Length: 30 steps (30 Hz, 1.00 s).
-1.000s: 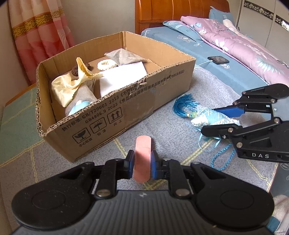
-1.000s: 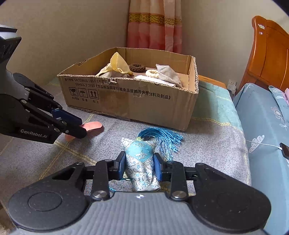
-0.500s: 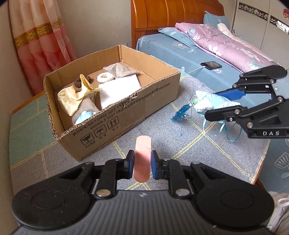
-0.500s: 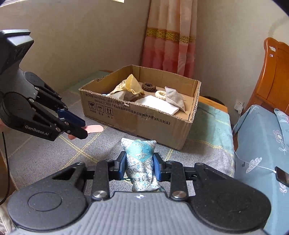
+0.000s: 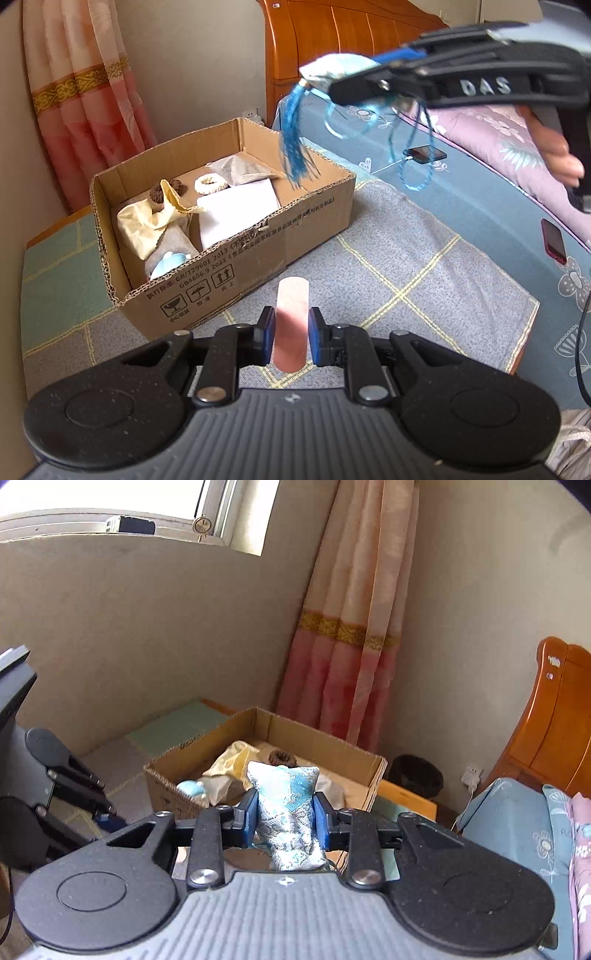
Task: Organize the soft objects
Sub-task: 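Carry the blue floral sachet into the box with the right gripper while the left gripper carries the pink strip, then open the left gripper over the box to drop the pink strip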
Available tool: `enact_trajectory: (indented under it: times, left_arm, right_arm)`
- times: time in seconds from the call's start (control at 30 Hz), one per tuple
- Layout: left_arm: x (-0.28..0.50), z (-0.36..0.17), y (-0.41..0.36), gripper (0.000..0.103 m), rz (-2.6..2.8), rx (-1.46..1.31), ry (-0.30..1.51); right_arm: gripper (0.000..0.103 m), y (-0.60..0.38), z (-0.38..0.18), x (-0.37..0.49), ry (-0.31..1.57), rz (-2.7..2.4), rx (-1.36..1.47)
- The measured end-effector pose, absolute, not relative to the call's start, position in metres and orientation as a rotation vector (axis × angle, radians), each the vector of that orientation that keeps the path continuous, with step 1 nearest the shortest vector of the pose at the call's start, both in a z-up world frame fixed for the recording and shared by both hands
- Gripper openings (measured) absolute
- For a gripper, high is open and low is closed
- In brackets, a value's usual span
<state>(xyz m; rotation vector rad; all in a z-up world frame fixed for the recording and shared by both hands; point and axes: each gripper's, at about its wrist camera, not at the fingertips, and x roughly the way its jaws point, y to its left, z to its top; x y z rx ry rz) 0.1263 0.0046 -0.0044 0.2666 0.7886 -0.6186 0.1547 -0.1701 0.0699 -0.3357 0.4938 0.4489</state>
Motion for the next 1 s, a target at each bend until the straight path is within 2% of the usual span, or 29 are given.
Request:
enact_trajectory:
  times: [0.27,0.3,0.37,0.4,0.5,0.6,0.63,1.0]
  left_arm:
    - [0.124,-0.002,0.010,0.017,-0.601,0.252,0.784]
    - [0.124,-0.002,0.010,0.017,-0.598,0.250,0.782]
    - [0.124,0.000,0.011,0.017,-0.593,0.248,0.780]
    - [0.125,0.001,0.012,0.017,-0.591,0.247,0.778]
    - [0.127,0.004,0.012,0.017,-0.590,0.246,0.772]
    - [0.130,0.007,0.011,0.017,-0.589,0.250,0.763]
    - [0.131,0.008,0.010,0.017,-0.589,0.254,0.758]
    - [0.160,0.029,0.001,0.017,-0.551,0.287,0.718]
  right_arm:
    - [0.036,-0.149,0.066,0.225,0.533,0.427,-0.367]
    - [0.039,-0.149,0.061,0.233,0.546,0.416,-0.364]
    - [0.050,-0.148,0.052,0.246,0.566,0.391,-0.367]
    - [0.063,-0.148,0.048,0.252,0.584,0.381,-0.361]
    - [0.072,-0.153,0.040,0.257,0.629,0.384,-0.322]
    - [0.095,-0.155,0.036,0.255,0.647,0.331,-0.314]
    - [0.099,-0.156,0.035,0.253,0.656,0.319,-0.308]
    - [0.103,-0.170,0.026,0.225,0.766,0.273,-0.233]
